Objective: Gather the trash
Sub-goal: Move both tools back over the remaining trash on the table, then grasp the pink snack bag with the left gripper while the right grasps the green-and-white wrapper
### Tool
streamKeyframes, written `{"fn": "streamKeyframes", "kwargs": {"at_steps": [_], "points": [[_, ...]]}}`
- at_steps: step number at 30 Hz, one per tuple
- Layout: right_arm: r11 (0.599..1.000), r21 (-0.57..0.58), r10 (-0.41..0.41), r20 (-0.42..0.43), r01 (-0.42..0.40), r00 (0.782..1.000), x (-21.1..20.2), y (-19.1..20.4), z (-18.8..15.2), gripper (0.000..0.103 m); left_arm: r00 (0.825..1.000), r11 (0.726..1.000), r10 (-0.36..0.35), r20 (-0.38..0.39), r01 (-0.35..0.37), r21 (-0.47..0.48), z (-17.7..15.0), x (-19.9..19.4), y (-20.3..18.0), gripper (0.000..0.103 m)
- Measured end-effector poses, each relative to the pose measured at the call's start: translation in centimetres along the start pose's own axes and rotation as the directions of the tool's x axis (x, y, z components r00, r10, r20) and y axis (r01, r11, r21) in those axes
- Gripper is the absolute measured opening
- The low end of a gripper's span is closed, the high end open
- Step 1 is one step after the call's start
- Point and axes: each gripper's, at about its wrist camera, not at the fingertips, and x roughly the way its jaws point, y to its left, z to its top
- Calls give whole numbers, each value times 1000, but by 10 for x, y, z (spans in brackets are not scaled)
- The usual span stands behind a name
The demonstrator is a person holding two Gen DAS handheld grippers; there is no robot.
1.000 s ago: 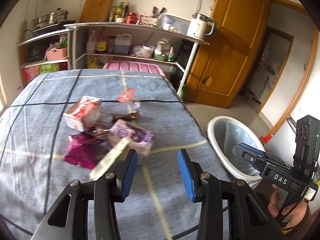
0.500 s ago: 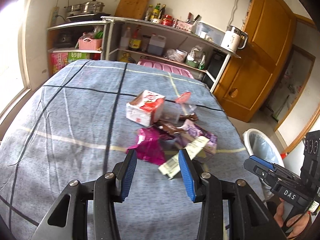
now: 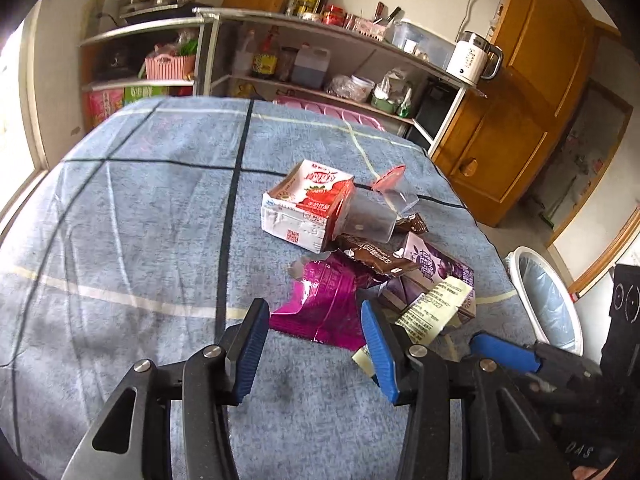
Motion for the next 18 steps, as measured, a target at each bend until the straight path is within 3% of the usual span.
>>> {"fn": "streamKeyframes", "kwargs": {"at_steps": [10,15,18], "points": [[997,56,57,-11,-56,998,16,0,9,38,999,999,-28,-26,28,-17,8,20,10,47],[994,79,75,-19,-73,997,24,0,15,38,1000,1000,-4,-17,3,-25,8,17,16,31],[992,91,88,-23,-86,996,29,3,18,38,1000,1000,0,-10,0,-31,8,14,19,26]]}}
